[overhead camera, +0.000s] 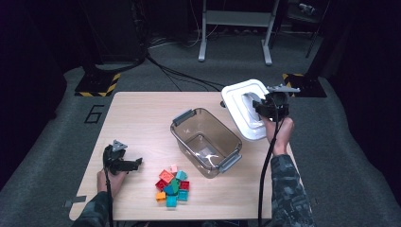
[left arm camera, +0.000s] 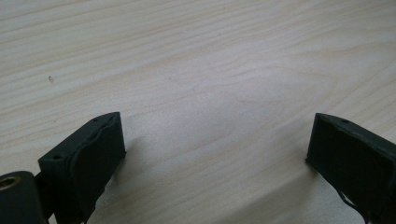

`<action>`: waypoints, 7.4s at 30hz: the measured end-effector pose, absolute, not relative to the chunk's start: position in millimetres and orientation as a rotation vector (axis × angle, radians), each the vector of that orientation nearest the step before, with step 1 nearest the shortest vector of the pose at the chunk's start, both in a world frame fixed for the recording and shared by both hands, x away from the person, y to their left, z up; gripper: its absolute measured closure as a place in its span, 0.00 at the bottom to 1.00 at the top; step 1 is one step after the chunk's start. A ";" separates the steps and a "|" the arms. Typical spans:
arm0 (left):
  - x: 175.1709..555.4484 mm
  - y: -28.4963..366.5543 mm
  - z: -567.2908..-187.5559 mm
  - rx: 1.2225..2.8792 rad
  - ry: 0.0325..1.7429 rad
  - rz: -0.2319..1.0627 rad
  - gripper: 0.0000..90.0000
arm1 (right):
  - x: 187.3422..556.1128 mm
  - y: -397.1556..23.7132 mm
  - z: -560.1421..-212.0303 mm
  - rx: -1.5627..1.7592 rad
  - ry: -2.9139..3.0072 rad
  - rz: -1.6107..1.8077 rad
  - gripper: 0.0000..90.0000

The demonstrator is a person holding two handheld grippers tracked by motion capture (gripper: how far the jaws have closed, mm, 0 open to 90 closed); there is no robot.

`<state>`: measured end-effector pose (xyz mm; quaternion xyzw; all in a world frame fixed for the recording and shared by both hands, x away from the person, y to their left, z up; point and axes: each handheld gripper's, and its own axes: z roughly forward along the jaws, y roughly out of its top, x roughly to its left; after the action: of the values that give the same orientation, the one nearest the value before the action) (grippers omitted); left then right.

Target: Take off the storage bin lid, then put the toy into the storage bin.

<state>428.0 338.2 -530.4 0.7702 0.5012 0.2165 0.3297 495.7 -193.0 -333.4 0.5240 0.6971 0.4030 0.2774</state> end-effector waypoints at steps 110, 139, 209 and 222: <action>427.9 338.0 -530.3 2.015 1.312 0.566 0.05 | 450.2 -251.2 -440.1 1.581 2.115 0.815 0.00; 427.9 338.0 -530.4 2.014 1.312 0.566 0.05 | 424.8 -295.3 -477.2 1.621 2.159 0.858 0.41; 427.9 338.0 -530.4 2.014 1.312 0.566 0.05 | 449.7 -214.1 -401.2 1.339 2.162 1.084 0.52; 427.9 338.0 -530.4 2.014 1.312 0.566 0.05 | 455.6 -184.8 -377.1 1.249 2.178 1.140 0.52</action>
<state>427.9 338.0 -530.4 0.7698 0.5016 0.2165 0.3299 455.6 -184.8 -377.1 0.4445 0.7754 0.4059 0.1909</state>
